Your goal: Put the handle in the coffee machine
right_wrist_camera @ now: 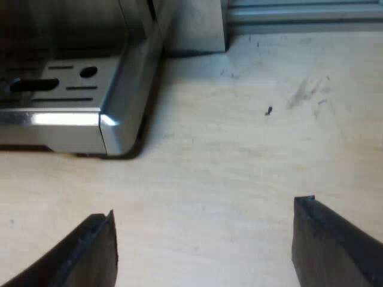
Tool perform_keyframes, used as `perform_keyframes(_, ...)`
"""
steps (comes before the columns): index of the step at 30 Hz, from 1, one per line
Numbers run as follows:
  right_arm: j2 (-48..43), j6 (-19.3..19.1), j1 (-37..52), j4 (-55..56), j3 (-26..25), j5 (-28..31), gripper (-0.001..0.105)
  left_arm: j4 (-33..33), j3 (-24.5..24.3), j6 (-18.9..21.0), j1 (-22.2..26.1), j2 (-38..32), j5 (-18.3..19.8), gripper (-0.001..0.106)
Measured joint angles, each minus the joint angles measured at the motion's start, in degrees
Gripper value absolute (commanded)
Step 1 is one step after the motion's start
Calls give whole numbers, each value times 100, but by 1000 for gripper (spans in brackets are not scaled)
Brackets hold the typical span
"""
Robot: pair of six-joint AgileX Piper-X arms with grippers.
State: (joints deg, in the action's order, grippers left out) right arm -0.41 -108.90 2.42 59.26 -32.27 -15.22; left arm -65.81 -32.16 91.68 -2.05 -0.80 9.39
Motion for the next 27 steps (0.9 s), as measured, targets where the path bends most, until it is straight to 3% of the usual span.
perform_keyframes(10, 10, -19, 0, 0, 256, 9, 63, 212, 79, -31, 0, 0, 24, 105)
perform_keyframes(27, 10, -19, 0, 0, 256, 9, 63, 211, 77, -31, 0, 0, 24, 105)
